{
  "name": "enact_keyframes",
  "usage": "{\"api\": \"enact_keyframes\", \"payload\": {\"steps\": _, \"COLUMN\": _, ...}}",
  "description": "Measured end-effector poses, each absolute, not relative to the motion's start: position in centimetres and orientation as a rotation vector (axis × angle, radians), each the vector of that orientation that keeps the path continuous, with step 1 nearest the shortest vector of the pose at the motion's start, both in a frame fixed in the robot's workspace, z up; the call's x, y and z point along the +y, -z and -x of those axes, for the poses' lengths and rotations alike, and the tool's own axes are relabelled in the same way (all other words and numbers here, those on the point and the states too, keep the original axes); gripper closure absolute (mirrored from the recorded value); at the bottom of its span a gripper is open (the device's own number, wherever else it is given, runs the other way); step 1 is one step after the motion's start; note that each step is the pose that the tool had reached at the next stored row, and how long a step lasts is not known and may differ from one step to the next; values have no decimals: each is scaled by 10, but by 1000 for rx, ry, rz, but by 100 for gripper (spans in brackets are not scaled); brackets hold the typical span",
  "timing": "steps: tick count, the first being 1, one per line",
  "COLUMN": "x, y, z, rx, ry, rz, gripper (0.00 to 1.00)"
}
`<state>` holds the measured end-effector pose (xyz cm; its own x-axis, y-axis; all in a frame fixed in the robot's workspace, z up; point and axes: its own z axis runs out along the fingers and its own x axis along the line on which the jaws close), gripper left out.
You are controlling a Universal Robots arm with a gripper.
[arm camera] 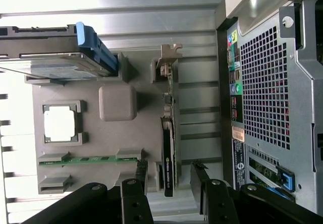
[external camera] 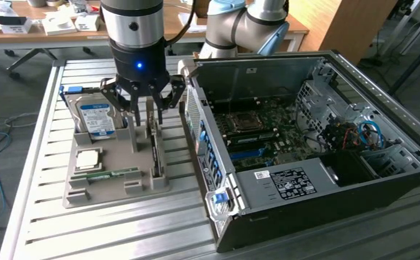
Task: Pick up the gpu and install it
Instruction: 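Pick up the gpu and move the gpu toward the slot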
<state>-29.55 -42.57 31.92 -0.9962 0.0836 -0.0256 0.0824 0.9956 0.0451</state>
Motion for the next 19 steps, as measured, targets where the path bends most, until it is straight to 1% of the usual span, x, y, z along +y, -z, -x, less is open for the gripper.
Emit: {"api": "enact_keyframes", "payload": {"steps": 19, "x": -426, "y": -314, "z": 296, "rx": 3111, "ry": -68, "rz": -129, "gripper": 53}}
